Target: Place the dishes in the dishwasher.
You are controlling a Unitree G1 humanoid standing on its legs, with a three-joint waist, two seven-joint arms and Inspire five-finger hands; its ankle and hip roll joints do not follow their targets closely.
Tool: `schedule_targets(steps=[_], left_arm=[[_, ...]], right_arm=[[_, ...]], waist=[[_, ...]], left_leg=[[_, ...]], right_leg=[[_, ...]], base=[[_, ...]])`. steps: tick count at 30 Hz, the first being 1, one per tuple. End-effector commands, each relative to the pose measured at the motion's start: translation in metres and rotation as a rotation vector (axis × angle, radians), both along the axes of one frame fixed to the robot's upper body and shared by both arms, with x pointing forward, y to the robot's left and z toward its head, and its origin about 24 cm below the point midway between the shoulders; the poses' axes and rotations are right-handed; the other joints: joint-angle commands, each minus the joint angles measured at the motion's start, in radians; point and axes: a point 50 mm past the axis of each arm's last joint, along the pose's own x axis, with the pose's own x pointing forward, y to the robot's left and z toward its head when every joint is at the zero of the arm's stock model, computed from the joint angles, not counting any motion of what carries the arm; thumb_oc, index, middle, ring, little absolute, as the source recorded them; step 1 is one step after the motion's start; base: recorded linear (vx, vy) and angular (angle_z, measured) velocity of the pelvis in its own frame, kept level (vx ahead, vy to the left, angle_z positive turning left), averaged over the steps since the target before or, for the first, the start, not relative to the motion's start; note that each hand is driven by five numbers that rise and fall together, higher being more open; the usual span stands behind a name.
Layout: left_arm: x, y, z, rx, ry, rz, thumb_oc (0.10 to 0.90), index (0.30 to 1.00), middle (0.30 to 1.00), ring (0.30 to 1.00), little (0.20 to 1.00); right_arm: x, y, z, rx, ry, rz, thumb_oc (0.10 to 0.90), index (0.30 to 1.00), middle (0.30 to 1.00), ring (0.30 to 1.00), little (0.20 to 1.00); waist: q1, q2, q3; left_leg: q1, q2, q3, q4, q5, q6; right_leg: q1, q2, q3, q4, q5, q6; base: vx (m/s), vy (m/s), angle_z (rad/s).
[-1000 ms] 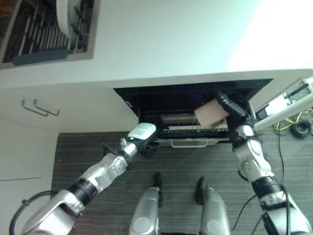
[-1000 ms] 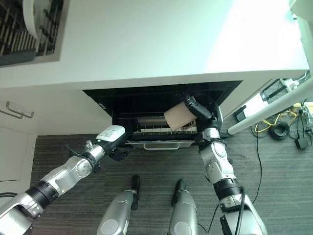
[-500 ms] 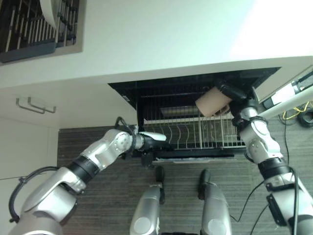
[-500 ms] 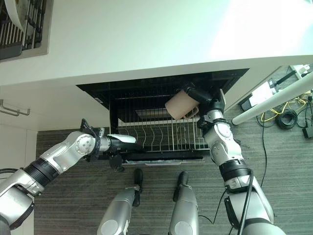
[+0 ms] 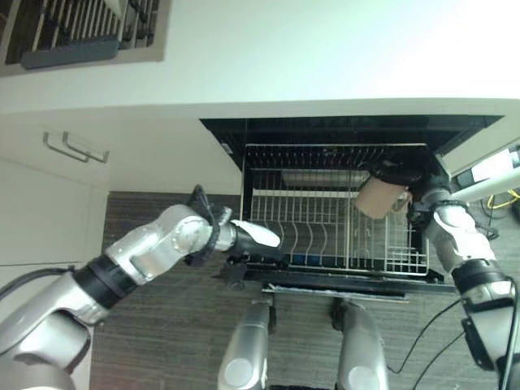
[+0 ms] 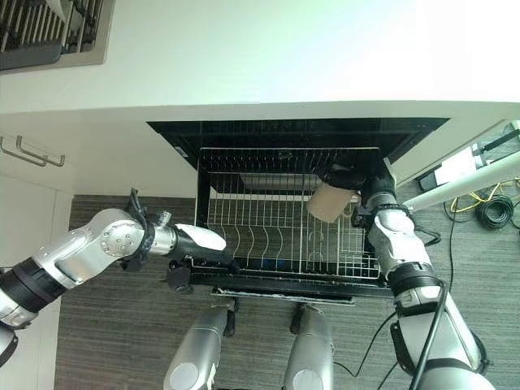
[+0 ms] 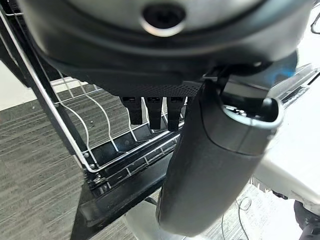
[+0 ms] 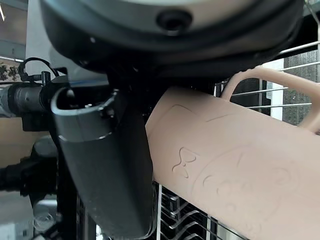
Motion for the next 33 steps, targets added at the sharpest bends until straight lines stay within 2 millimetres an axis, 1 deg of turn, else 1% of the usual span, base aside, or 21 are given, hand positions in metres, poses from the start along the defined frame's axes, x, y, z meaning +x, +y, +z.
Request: schedule_targets(steps=[1,4,7,10,12,15,16,18,21,22,24,28,30,33], left_arm=[[-0.002,-0.005,0.043,-0.119,-0.115,-0.047,0.800,0.900,0.900,0.900,0.900],[0.000,-0.002,0.048,-0.121,-0.135,-0.022,0.800,0.900,0.900,0.900,0.900],[0.001,-0.002,0.051,-0.128,-0.148,-0.012,0.800,0.900,0.900,0.900,0.900],[0.003,-0.004,0.055,-0.136,-0.181,-0.001,0.800,0.900,0.900,0.900,0.900],[0.003,-0.004,0.059,-0.143,-0.199,0.006,0.800,0.900,0.900,0.900,0.900],[0.002,-0.004,0.065,-0.155,-0.223,0.006,0.800,0.900,0.900,0.900,0.900],[0.002,-0.004,0.066,-0.159,-0.227,0.002,0.800,0.900,0.900,0.900,0.900],[0.000,-0.007,0.067,-0.176,-0.237,-0.009,0.800,0.900,0.900,0.900,0.900],[-0.002,-0.009,0.069,-0.186,-0.251,-0.011,0.800,0.900,0.900,0.900,0.900],[-0.003,-0.010,0.071,-0.190,-0.256,-0.011,0.800,0.900,0.900,0.900,0.900],[-0.005,-0.012,0.078,-0.195,-0.263,-0.008,0.800,0.900,0.900,0.900,0.900],[-0.008,-0.017,0.090,-0.192,-0.268,-0.003,0.800,0.900,0.900,0.900,0.900],[-0.009,-0.019,0.097,-0.190,-0.267,0.001,0.800,0.900,0.900,0.900,0.900],[-0.009,-0.023,0.102,-0.194,-0.261,0.004,0.800,0.900,0.900,0.900,0.900]], right_arm=[[-0.005,-0.018,0.064,-0.139,-0.243,-0.021,0.400,0.300,0.300,0.300,0.300],[-0.010,-0.017,0.053,-0.182,-0.213,0.010,0.400,0.300,0.300,0.300,0.300],[-0.012,-0.011,0.040,-0.208,-0.179,0.048,0.400,0.300,0.300,0.300,0.300],[-0.017,0.007,0.022,-0.310,-0.161,0.110,0.400,0.300,0.300,0.300,0.300],[-0.020,0.018,0.019,-0.405,-0.185,0.163,0.400,0.300,0.300,0.300,0.300],[-0.026,0.044,0.018,-0.624,-0.254,0.260,0.400,0.300,0.300,0.300,0.300],[-0.027,0.048,0.018,-0.654,-0.268,0.270,0.400,0.300,0.300,0.300,0.300],[-0.032,0.059,0.009,-0.702,-0.300,0.286,0.400,0.300,0.300,0.300,0.300],[-0.036,0.062,-0.003,-0.723,-0.303,0.276,0.400,0.300,0.300,0.300,0.300],[-0.038,0.060,-0.008,-0.712,-0.287,0.264,0.800,0.900,0.900,0.900,0.900],[-0.041,0.059,-0.024,-0.689,-0.248,0.254,0.800,0.900,0.900,0.900,0.900],[-0.046,0.049,-0.039,-0.612,-0.237,0.144,0.800,0.900,0.900,0.900,0.900],[-0.048,0.044,-0.042,-0.545,-0.260,0.050,0.800,0.900,0.900,0.900,0.900],[-0.049,0.035,-0.041,-0.463,-0.285,-0.071,0.800,0.900,0.900,0.900,0.900]], waist=[[0.001,-0.027,-0.020],[-0.009,-0.034,-0.020],[-0.017,-0.037,-0.020],[-0.030,-0.036,-0.020],[-0.036,-0.034,-0.020],[-0.044,-0.029,-0.020],[-0.046,-0.029,-0.020],[-0.049,-0.026,-0.020],[-0.054,-0.019,-0.020],[-0.056,-0.017,-0.020],[-0.061,-0.012,-0.020],[-0.066,-0.008,-0.020],[-0.070,-0.006,-0.020],[-0.073,-0.004,-0.020]], left_leg=[[0.001,0.014,0.097,0.079,-0.131,0.025],[-0.008,0.016,0.100,0.079,-0.129,0.024],[-0.015,0.018,0.104,0.079,-0.128,0.024],[-0.027,0.020,0.111,0.079,-0.127,0.024],[-0.033,0.019,0.113,0.079,-0.126,0.024],[-0.045,0.016,0.116,0.079,-0.124,0.023],[-0.047,0.016,0.117,0.079,-0.123,0.023],[-0.053,0.014,0.117,0.079,-0.122,0.023],[-0.059,0.011,0.119,0.079,-0.124,0.024],[-0.061,0.011,0.120,0.079,-0.125,0.024],[-0.064,0.012,0.127,0.079,-0.127,0.024],[-0.067,0.016,0.134,0.079,-0.129,0.027],[-0.068,0.018,0.138,0.079,-0.130,0.028],[-0.064,0.020,0.141,0.079,-0.134,0.028]], right_leg=[[0.034,0.025,0.080,-0.123,0.053,0.066],[0.021,0.029,0.083,-0.123,0.056,0.068],[0.012,0.030,0.085,-0.123,0.058,0.068],[-0.002,0.030,0.088,-0.123,0.060,0.068],[-0.010,0.029,0.091,-0.123,0.062,0.069],[-0.023,0.025,0.094,-0.123,0.064,0.071],[-0.025,0.024,0.094,-0.123,0.065,0.072],[-0.030,0.022,0.096,-0.123,0.066,0.072],[-0.040,0.019,0.098,-0.123,0.067,0.073],[-0.042,0.018,0.099,-0.123,0.067,0.074],[-0.048,0.015,0.102,-0.123,0.068,0.075],[-0.057,0.014,0.108,-0.123,0.073,0.078],[-0.060,0.016,0.112,-0.123,0.076,0.079],[-0.059,0.017,0.116,-0.123,0.076,0.080]], base=[[-0.04,-0.043,0.03],[-0.02,-0.018,0.00],[-0.02,0.001,-0.01],[-0.05,0.031,-0.02],[-0.04,0.039,-0.01],[-0.04,0.041,-0.05],[-0.04,0.030,-0.06],[-0.03,0.036,-0.02],[-0.04,0.042,0.00],[-0.05,0.047,-0.02],[-0.03,0.036,-0.04],[-0.01,0.005,-0.03],[0.00,0.000,0.00],[0.00,0.000,0.00]])
